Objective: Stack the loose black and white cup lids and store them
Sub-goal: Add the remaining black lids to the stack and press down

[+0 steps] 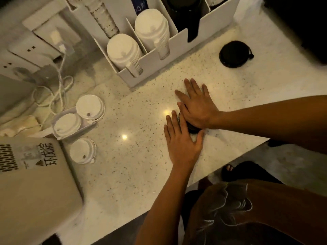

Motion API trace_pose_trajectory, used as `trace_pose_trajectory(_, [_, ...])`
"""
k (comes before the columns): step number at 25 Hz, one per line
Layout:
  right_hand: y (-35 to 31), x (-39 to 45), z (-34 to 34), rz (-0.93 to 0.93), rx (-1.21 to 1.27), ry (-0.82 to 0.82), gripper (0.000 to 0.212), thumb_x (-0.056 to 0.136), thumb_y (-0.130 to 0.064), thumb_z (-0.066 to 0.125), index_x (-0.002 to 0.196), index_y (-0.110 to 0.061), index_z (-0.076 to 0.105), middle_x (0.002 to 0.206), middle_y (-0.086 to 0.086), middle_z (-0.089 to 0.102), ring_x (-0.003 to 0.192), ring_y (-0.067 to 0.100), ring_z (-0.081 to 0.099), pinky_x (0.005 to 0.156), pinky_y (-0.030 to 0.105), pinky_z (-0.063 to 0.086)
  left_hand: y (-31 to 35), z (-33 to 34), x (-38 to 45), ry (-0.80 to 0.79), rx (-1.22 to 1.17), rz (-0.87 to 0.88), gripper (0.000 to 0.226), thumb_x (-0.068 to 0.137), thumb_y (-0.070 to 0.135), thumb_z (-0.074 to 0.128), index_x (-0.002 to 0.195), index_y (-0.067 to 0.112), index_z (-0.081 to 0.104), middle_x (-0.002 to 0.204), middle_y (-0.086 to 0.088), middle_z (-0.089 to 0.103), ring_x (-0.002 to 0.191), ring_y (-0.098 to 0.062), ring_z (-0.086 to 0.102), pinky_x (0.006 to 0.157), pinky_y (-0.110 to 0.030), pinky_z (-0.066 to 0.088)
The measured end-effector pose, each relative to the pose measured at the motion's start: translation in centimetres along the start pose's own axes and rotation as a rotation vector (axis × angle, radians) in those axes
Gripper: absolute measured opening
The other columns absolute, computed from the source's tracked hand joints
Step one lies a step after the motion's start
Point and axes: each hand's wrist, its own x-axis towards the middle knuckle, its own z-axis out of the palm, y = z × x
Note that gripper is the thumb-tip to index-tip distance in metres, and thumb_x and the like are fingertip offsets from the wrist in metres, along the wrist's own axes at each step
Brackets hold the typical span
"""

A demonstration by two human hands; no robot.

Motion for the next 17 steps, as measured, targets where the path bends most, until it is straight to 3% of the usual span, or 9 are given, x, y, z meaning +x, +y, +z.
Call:
trace_pose_trajectory(14, [0.07,0.17,0.26,-0.001,0.034,0.009,0.064,0.099,-0.051,0.014,0.157,-0.026,0.020,0.167,0.016,-0.003,0.154,0.031,-0.009,0.122,0.057,0.000,-0.18,0.02,0.16,-0.034,0.026,-0.008,0.092,0.092,0.069,0.045,0.159,0.015,0.013,0.169,-0.009,0.012,0.157,-0.024,0.002,0.126,-0.046,0.006])
trace_pose_trajectory(17, [0.12,0.05,0.35,0.002,0.051,0.005,0.066,0.099,-0.055,0.013,0.157,-0.026,0.021,0.167,0.015,-0.003,0.153,0.030,-0.010,0.122,0.056,-0.002,-0.11,-0.17,0.15,-0.044,0.042,-0.016,0.094,0.091,0.074,0.035,0.159,0.015,0.012,0.169,-0.009,0.012,0.157,-0.023,0.002,0.126,-0.044,0.005])
